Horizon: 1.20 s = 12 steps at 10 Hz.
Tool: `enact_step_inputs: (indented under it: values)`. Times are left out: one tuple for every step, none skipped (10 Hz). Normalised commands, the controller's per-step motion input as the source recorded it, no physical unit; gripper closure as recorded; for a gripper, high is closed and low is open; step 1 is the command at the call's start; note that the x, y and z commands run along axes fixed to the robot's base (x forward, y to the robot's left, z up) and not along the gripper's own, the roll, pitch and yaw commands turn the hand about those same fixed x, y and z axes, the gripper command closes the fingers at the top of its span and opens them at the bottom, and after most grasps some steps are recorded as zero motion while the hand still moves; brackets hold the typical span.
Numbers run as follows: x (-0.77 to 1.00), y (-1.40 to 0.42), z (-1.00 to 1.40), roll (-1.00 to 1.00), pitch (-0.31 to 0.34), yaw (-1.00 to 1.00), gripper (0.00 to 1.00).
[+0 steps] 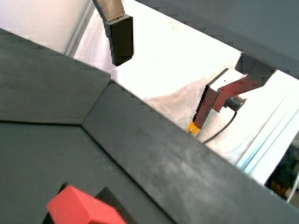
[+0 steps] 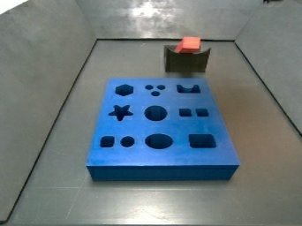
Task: Pick up the rectangle object. Move up. Place the rectangle object on the fixture. Regrasp the rectangle object. Move to above the board. Insert the rectangle object.
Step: Regrasp the rectangle object.
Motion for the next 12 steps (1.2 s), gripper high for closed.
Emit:
enact_step_inputs:
  values:
    - [0.17, -0.05, 0.0, 0.23, 0.091, 0.27, 0.0]
    - [0.16, -0.05, -0.01, 0.19, 0.051, 0.27, 0.0]
    - [0.13, -0.06, -0.02, 0.19, 0.018, 0.24, 0.0]
    - [0.12, -0.06, -0.01, 0.18, 0.004, 0.22, 0.0]
    - [0.04, 0.04, -1.0, 0.14, -0.075, 0.16, 0.0]
    - [0.04, 0.04, -1.0, 0.14, -0.084, 0.13, 0.0]
    - [0.05, 0.03, -1.0, 0.13, -0.109, 0.1, 0.0]
    - [0.05, 0.03, -1.0, 0.1, -0.125, 0.06, 0.0]
    - [0.05, 0.03, -1.0, 0.07, -0.136, 0.03, 0.0]
    - [0.06, 0.03, -1.0, 0.06, -0.135, 0.0, 0.0]
    - [0.06, 0.03, -1.0, 0.06, -0.129, -0.02, 0.0]
    - [0.06, 0.03, -1.0, 0.05, -0.117, -0.04, 0.0]
